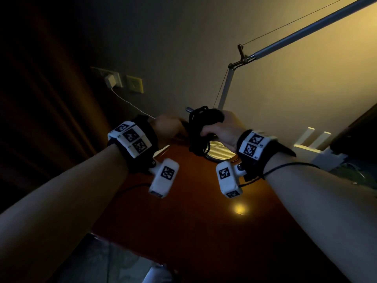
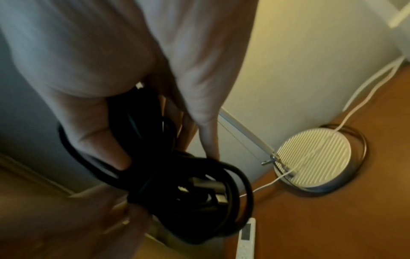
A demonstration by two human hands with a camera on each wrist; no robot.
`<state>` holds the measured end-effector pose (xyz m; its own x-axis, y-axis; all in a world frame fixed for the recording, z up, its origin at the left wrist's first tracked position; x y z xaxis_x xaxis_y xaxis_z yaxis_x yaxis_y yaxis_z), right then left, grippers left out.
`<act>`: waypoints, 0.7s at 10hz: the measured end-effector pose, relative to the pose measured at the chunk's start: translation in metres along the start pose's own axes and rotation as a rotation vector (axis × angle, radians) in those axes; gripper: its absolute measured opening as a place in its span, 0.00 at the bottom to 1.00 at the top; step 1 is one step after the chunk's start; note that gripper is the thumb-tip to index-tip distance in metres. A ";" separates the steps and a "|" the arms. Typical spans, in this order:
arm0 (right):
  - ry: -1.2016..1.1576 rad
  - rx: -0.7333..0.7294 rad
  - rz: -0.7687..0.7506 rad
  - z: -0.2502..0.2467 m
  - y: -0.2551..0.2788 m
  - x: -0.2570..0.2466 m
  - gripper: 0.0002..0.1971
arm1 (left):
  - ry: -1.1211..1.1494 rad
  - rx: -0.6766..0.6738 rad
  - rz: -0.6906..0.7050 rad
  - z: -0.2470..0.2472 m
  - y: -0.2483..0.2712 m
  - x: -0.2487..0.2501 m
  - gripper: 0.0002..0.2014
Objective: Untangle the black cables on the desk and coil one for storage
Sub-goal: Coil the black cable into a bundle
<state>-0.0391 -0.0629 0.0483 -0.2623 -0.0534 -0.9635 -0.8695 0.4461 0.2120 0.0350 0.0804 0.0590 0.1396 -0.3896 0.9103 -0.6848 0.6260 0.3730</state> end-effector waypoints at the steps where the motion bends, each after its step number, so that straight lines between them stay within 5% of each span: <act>1: 0.022 -0.002 -0.028 0.002 0.000 0.002 0.21 | 0.142 -0.019 -0.135 0.002 0.004 0.001 0.18; 2: 0.039 -0.024 -0.031 0.005 0.000 0.005 0.24 | 0.130 -0.049 -0.218 -0.002 -0.006 -0.006 0.17; 3: 0.039 -0.064 -0.017 0.005 -0.001 0.007 0.21 | 0.081 0.037 -0.128 -0.002 -0.009 -0.012 0.17; 6: 0.068 -0.126 -0.072 0.004 0.004 0.006 0.19 | 0.001 -0.049 -0.144 0.006 0.003 -0.001 0.18; 7: 0.031 -0.193 -0.043 0.002 0.004 0.007 0.21 | -0.024 -0.060 -0.188 0.003 0.008 0.002 0.10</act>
<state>-0.0435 -0.0594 0.0424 -0.2336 -0.0979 -0.9674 -0.9435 0.2633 0.2012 0.0275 0.0828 0.0633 0.2435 -0.5189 0.8194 -0.6045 0.5795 0.5466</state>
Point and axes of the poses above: each hand's wrist, its own y-axis away from the middle knuckle, its own z-axis out of the palm, x = y × z, the point moved 3 cm from there along -y, towards the middle knuckle, and after that the axes turned 3 degrees about z, right-handed, at the moved point
